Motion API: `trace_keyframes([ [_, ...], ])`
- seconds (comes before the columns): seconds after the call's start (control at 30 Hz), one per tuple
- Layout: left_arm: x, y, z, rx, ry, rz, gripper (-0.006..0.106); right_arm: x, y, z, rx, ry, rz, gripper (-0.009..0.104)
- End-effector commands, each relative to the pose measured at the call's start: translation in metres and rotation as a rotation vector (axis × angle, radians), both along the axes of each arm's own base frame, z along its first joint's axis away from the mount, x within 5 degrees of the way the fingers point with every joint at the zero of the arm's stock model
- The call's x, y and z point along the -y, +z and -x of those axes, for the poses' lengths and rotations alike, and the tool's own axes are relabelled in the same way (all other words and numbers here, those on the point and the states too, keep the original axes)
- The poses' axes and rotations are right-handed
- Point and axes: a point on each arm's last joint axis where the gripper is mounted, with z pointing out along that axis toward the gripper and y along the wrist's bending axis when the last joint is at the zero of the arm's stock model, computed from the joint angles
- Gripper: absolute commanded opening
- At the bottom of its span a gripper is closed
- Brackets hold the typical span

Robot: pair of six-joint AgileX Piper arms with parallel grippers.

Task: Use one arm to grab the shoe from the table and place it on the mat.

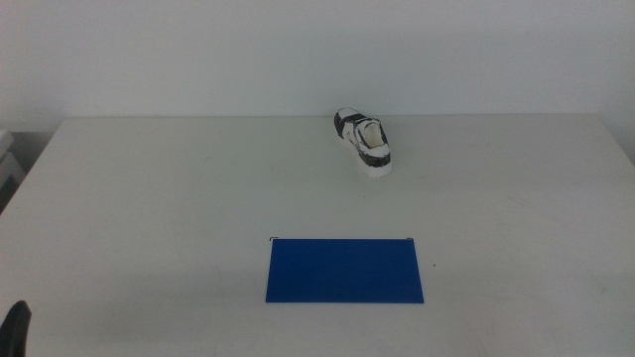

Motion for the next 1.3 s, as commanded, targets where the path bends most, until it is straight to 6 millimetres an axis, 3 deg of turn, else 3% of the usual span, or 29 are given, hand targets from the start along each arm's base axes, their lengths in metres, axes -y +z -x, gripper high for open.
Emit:
trace_keyframes([
  [0.0,0.001,0.006,0.000,0.084,-0.008,0.012,0.094,-0.001,0.017,0.003,0.111,0.011,0.014,0.092],
  [0.3,0.001,0.006,0.000,0.084,-0.008,0.012,0.094,0.000,0.064,0.001,0.118,0.005,-0.006,0.092],
  [0.67,0.001,0.006,0.000,0.084,-0.008,0.012,0.094,-0.001,0.120,-0.033,0.055,0.013,-0.102,0.092],
  [0.83,0.001,0.006,0.000,0.084,-0.008,0.012,0.094,-0.001,0.152,-0.058,0.023,0.013,-0.141,0.092],
  [1.03,0.001,0.006,0.000,0.084,-0.008,0.012,0.094,-0.002,0.188,-0.097,-0.146,0.018,-0.132,0.092],
  [1.27,0.001,0.006,0.000,0.084,-0.008,0.012,0.094,-0.032,0.230,-0.152,-0.235,0.159,-0.096,0.092],
])
